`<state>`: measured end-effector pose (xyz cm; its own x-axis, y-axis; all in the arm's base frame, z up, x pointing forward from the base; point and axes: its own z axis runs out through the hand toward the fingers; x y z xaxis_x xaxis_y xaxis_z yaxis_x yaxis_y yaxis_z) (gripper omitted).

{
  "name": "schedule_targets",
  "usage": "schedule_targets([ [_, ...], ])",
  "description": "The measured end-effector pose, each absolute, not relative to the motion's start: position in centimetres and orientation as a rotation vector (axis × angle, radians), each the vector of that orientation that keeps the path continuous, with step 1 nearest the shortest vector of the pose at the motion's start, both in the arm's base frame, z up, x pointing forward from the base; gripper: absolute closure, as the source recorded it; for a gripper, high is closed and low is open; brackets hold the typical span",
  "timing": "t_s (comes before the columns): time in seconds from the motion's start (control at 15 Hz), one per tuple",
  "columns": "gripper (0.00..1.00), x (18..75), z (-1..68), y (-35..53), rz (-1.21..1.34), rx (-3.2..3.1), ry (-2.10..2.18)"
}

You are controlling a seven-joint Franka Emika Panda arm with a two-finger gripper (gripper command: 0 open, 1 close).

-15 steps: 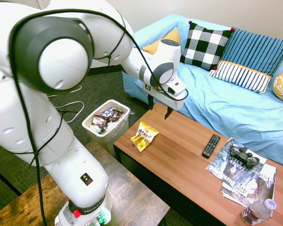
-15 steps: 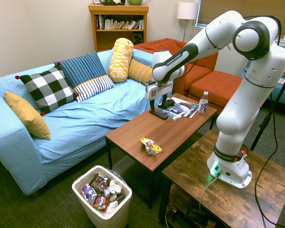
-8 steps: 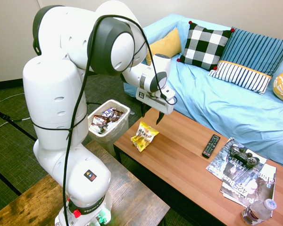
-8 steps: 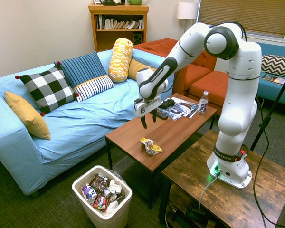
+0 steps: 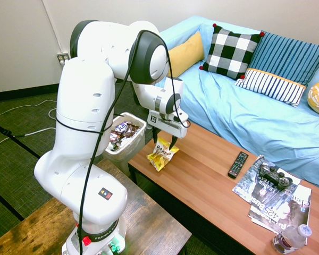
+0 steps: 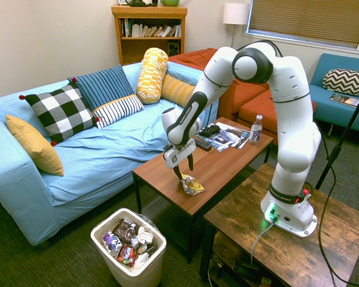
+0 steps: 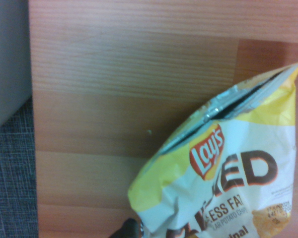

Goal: Throw the chip bag in the trash bin

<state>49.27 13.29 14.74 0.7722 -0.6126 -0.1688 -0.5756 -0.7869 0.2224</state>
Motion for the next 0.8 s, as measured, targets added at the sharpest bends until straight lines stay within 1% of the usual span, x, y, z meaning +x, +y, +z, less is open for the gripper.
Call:
schedule_targets([
  [0.27, 0.00, 50.0, 12.8, 13.6, -0.363, 2.792, -0.941],
  [0.33, 1.00, 50.3, 12.2, 13.5, -0.369, 2.785, -0.945],
  [0.8, 1.00, 51.3, 10.6, 13.7, -0.378, 2.779, -0.955],
])
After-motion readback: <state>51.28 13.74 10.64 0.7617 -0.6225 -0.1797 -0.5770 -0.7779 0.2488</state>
